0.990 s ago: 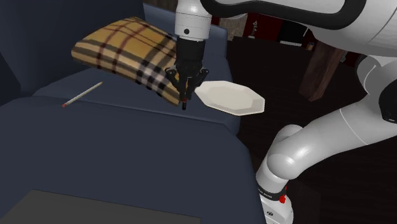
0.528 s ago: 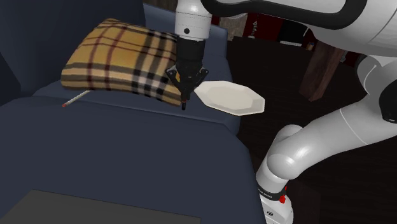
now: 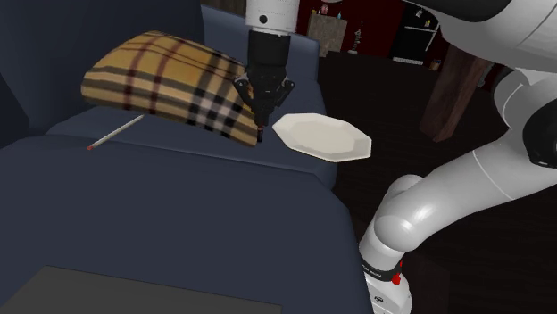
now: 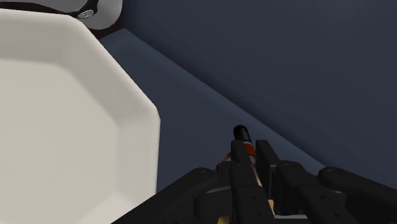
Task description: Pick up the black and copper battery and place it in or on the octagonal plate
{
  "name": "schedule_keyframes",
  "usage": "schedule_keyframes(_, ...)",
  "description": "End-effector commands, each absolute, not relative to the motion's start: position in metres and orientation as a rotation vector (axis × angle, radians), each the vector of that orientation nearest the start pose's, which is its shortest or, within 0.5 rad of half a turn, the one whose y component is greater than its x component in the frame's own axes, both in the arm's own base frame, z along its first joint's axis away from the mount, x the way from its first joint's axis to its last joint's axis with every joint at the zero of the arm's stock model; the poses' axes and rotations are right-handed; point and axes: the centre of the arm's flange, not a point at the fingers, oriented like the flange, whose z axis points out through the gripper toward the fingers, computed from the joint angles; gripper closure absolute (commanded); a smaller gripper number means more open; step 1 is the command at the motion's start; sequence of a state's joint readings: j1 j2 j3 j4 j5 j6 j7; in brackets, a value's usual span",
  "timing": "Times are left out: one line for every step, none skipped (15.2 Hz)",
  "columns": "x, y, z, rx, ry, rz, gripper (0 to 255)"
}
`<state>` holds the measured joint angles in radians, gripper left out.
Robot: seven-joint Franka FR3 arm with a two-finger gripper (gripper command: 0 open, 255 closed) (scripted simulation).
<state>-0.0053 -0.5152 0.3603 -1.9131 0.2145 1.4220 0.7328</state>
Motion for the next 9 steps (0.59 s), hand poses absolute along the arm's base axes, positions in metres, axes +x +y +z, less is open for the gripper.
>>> schedule_keyframes(0.335,0.197,0.685,-3.053,0.604,0.038,255)
schedule_keyframes(0.335,0.197,0.690,-3.053,0.604,0.038,255)
schedule_keyframes(0.335,0.197,0.695,-3.053,0.604,0.038,255)
schedule_keyframes(0.335,0.197,0.700,-3.053,0.604,0.038,255)
schedule_keyframes(0.335,0.197,0.706,-3.053,0.604,0.038,255)
schedule_keyframes(0.335,0.197,0.711,-3.053,0.604,0.038,255)
schedule_keyframes(0.335,0.197,0.716,-3.053,0.604,0.038,255)
schedule_keyframes(0.335,0.197,0.721,-3.053,0.604,0.038,255)
schedule_keyframes(0.335,0.197,0.722,-3.053,0.604,0.038,255)
